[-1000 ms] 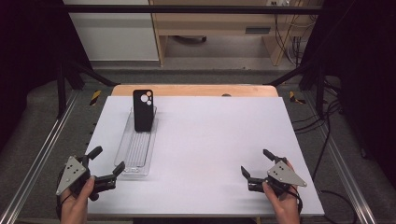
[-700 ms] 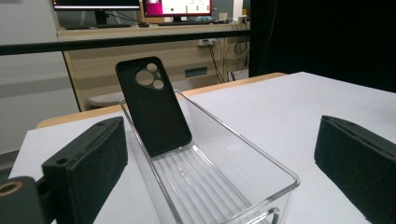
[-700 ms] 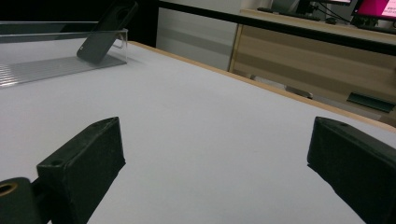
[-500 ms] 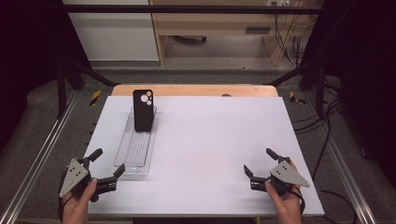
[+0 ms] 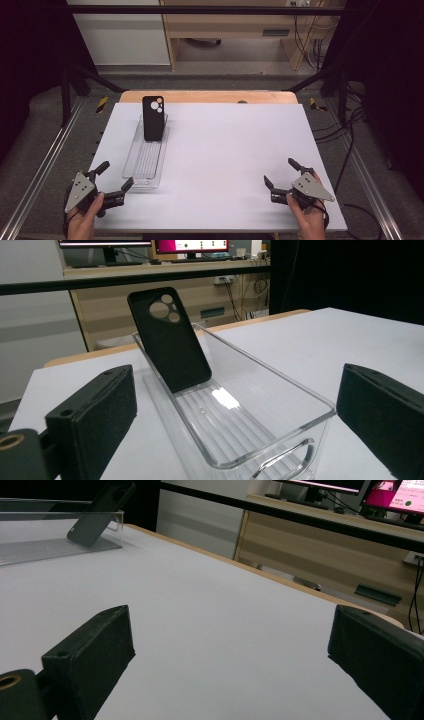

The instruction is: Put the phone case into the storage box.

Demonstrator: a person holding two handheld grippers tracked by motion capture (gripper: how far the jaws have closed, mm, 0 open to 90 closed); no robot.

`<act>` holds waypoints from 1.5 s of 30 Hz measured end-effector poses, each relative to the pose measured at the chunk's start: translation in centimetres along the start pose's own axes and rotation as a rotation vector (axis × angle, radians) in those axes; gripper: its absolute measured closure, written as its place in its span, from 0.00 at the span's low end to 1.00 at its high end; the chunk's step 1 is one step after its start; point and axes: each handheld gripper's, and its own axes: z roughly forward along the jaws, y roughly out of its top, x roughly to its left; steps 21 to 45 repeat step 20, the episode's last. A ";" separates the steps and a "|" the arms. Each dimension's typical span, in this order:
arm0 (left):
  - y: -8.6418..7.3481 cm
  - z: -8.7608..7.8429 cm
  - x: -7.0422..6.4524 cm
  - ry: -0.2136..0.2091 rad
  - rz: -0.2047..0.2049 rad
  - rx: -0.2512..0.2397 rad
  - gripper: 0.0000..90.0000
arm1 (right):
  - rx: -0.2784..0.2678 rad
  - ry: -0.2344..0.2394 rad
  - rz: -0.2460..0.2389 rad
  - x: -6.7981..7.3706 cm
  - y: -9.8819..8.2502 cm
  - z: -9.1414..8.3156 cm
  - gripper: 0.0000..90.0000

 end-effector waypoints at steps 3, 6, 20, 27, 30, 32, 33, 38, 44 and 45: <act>-0.3 -0.1 0.1 0.007 -0.007 -0.003 0.03 | -0.002 0.000 0.004 -0.1 0.0 0.0 0.05; -0.4 -0.1 0.2 0.012 0.000 -0.003 0.03 | 0.001 0.002 0.005 0.0 0.0 0.0 0.05; -0.9 0.0 0.2 0.023 0.028 -0.008 0.02 | 0.005 -0.004 0.015 -0.1 -0.1 0.0 0.05; -0.9 0.0 0.2 0.023 0.028 -0.008 0.02 | 0.005 -0.004 0.015 -0.1 -0.1 0.0 0.05; -0.9 0.0 0.2 0.023 0.028 -0.008 0.02 | 0.005 -0.004 0.015 -0.1 -0.1 0.0 0.05; -0.9 0.0 0.2 0.023 0.028 -0.008 0.02 | 0.005 -0.004 0.015 -0.1 -0.1 0.0 0.05; -0.9 0.0 0.2 0.023 0.028 -0.008 0.02 | 0.005 -0.004 0.015 -0.1 -0.1 0.0 0.05; -0.9 0.0 0.2 0.023 0.028 -0.008 0.02 | 0.005 -0.004 0.015 -0.1 -0.1 0.0 0.05; -0.9 0.0 0.2 0.023 0.028 -0.008 0.02 | 0.005 -0.004 0.015 -0.1 -0.1 0.0 0.05; -0.9 0.0 0.2 0.023 0.028 -0.008 0.02 | 0.005 -0.004 0.015 -0.1 -0.1 0.0 0.05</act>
